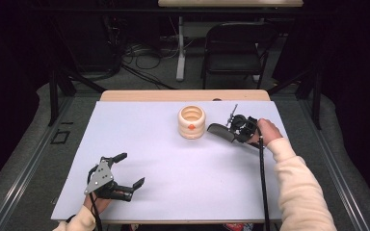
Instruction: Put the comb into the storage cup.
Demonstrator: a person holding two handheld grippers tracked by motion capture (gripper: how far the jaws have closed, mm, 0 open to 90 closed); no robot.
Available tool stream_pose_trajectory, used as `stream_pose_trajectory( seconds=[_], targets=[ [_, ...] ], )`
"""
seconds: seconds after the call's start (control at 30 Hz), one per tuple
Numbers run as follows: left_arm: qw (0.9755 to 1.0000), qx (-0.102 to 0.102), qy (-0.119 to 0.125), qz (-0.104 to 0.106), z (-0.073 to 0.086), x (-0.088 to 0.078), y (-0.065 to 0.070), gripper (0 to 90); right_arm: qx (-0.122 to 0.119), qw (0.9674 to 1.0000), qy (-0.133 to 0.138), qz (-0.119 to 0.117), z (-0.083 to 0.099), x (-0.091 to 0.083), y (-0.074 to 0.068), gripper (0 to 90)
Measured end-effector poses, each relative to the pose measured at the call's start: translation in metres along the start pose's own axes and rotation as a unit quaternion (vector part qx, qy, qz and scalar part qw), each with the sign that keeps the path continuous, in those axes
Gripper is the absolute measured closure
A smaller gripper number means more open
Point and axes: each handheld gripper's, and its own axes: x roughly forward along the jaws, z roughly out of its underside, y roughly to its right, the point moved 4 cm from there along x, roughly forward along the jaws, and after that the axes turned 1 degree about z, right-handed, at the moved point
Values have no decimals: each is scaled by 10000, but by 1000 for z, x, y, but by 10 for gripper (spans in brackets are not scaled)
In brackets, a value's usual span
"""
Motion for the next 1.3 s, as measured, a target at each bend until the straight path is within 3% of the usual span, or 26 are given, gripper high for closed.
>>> stream_pose_trajectory(
  seconds=[0.67, 0.97, 1.3],
  targets=[
    [10000, -10, 28, -11, 0, -1, 0, 1, 591, 9970, 493, -47, 15, -12, 2, 723],
    [10000, -12, 28, -24, 0, -1, 0, 1, 707, 9955, 636, 59, 16, -20, 1, 723],
    [10000, -5, 32, -24, -1, -1, 0, 0, 905, 9913, 952, 107, 16, -31, -3, 723]
  ],
)
